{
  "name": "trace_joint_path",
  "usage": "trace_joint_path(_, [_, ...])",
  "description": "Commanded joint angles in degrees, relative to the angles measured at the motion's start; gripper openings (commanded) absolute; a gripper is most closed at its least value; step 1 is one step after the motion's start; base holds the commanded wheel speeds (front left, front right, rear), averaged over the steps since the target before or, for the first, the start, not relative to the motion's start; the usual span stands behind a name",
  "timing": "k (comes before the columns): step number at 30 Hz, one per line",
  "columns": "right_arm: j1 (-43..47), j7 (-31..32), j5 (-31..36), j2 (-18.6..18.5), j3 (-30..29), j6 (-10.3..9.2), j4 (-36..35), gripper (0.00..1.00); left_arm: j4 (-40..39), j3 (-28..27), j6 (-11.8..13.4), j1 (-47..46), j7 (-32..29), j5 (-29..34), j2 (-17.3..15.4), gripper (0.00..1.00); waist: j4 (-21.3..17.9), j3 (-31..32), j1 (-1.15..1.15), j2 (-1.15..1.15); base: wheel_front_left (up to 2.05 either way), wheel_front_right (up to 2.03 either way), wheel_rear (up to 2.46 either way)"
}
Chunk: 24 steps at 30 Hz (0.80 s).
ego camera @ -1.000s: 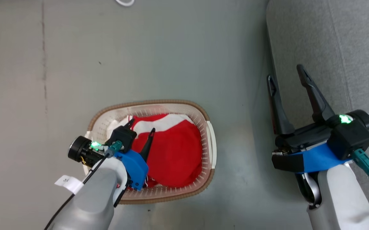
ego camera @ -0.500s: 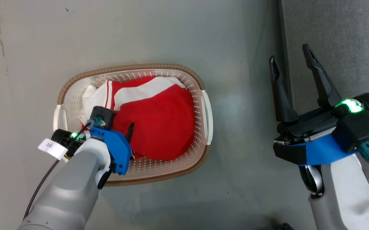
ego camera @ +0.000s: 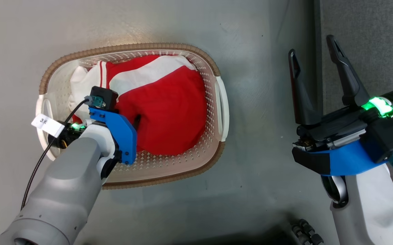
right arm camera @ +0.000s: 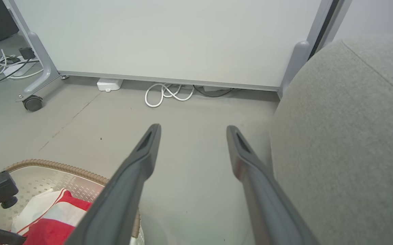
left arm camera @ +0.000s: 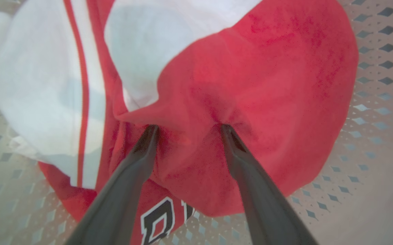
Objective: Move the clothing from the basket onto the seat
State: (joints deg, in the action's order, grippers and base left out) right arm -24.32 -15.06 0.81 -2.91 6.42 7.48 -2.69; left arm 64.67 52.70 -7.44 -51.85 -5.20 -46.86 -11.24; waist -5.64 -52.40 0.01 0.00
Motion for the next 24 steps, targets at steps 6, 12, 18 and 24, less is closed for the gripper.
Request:
trace_joint_path(6, [-0.47,-0.18,-0.58,-0.23,-0.35,0.03,-1.24,1.0,-1.15,1.55,-0.02,-1.95,1.18,-4.0,0.84,1.0,0.01,-1.34,-0.01,0.0,0.0,0.0,0.0])
trace_joint_path(12, [-0.26,-0.18,-0.83,-0.18,-0.04,0.03,-1.08,1.0,-1.32,5.32,-0.02,-2.66,2.68,-5.53,0.54,0.9,-0.05,-1.69,-0.01,0.0,0.0,0.0,0.0])
trace_joint_path(18, [-0.38,-0.18,-1.18,-0.12,-0.06,0.03,-0.66,1.0,-0.99,9.25,-0.02,-2.66,3.27,-7.08,0.1,0.0,-0.11,-0.93,-0.01,0.0,0.0,0.0,0.0])
trace_joint_path(24, [-0.52,-0.18,-1.4,-0.08,0.02,0.03,-0.15,1.0,-1.46,11.48,-0.02,-1.9,5.64,-9.82,-0.15,0.0,0.2,1.32,-0.01,0.0,0.0,0.0,0.0])
